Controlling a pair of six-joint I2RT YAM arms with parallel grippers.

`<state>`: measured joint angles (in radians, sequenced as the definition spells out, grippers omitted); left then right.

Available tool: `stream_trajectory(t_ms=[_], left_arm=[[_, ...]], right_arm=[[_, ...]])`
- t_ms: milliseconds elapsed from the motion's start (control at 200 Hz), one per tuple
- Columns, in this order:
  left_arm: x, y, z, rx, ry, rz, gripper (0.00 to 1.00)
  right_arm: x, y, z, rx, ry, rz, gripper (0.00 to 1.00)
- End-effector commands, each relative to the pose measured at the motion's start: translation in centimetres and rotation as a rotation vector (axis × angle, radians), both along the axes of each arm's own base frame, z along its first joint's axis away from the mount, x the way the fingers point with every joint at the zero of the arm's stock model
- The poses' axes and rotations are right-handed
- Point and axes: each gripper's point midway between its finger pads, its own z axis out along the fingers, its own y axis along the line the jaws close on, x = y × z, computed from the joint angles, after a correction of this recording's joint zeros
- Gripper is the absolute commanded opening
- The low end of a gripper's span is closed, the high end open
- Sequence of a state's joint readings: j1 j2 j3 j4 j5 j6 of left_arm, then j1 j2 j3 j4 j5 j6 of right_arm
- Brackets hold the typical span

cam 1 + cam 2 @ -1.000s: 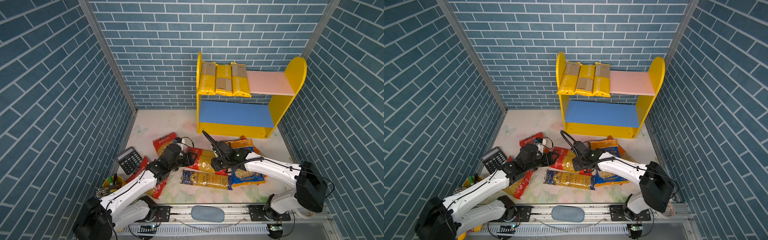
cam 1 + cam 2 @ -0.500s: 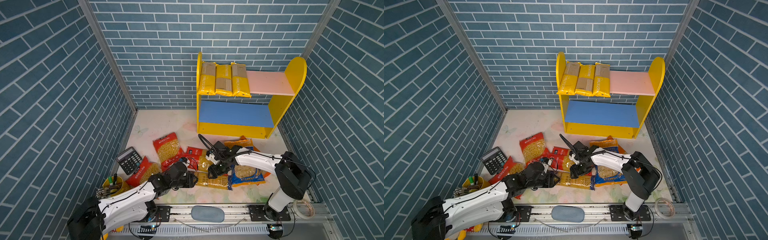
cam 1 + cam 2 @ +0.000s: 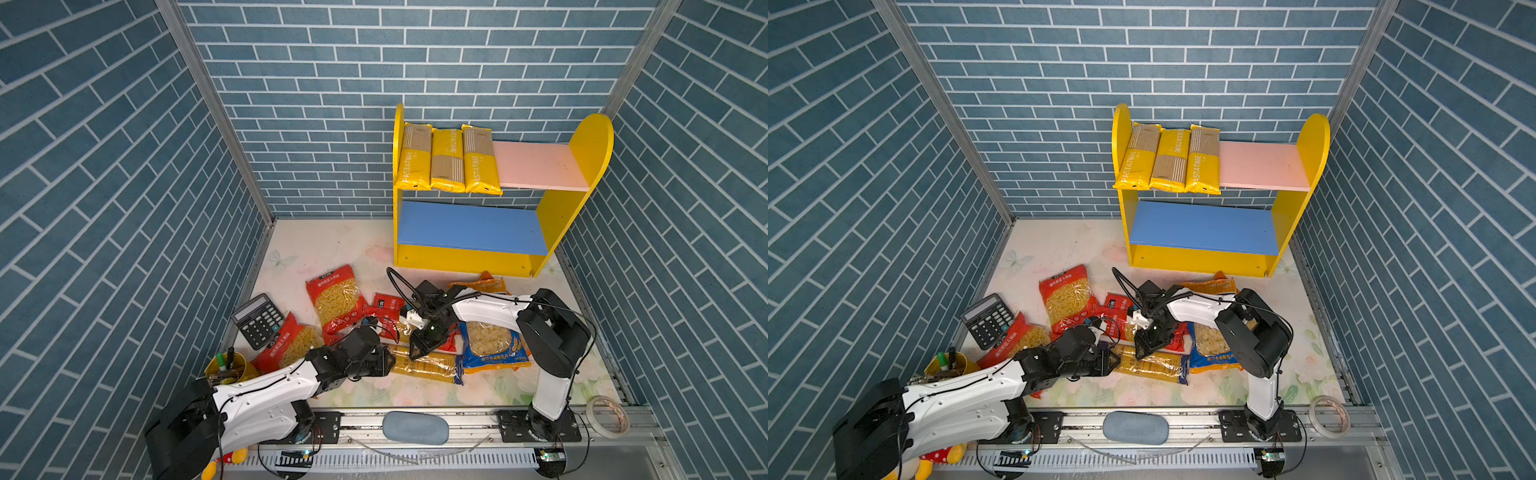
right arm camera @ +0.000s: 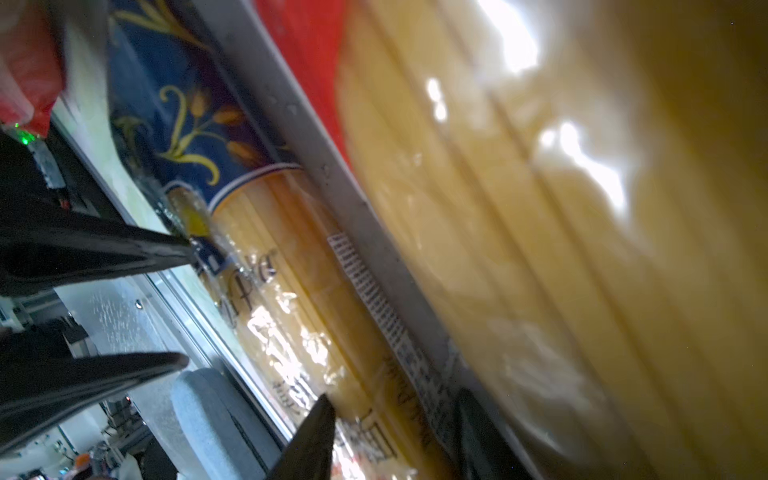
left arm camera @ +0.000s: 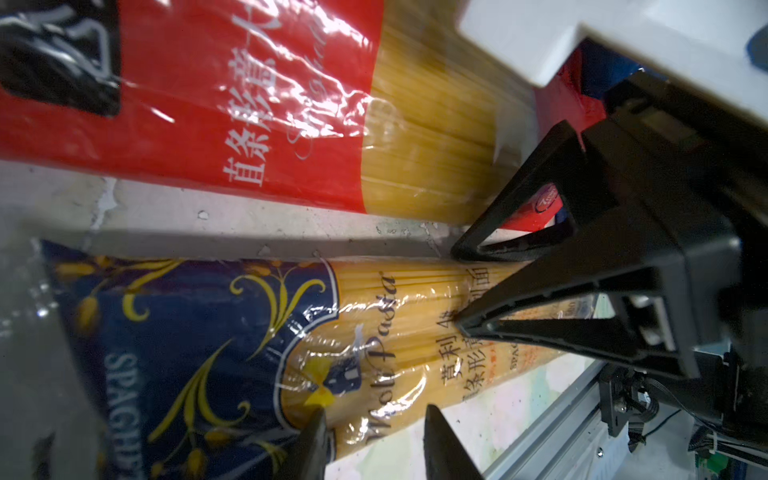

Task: Place and organize the pasta boxes and bags onto the shelf
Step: 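Grasp the blue Molisana spaghetti pack with both grippers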

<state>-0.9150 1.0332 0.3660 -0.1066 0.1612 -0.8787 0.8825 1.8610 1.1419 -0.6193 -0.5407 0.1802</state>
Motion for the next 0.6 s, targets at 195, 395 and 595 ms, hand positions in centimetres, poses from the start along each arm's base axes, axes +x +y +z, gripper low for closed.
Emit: stream_trajectory(t_ms=[195, 395, 595], left_arm=[[1.0, 0.9, 2.0, 0.042, -0.092, 0.01, 0.39], [2.6, 1.8, 4.9, 0.064, -0.166, 0.023, 0.44], [4.6, 2.8, 8.3, 0.024, -0.256, 0.073, 0.48]], right_arm=[[-0.9, 0.9, 1.7, 0.099, 0.005, 0.016, 0.14], [-0.1, 1.7, 4.7, 0.183, -0.06, -0.002, 0.01], [2.1, 1.9, 8.6, 0.267, -0.191, -0.062, 0.0]])
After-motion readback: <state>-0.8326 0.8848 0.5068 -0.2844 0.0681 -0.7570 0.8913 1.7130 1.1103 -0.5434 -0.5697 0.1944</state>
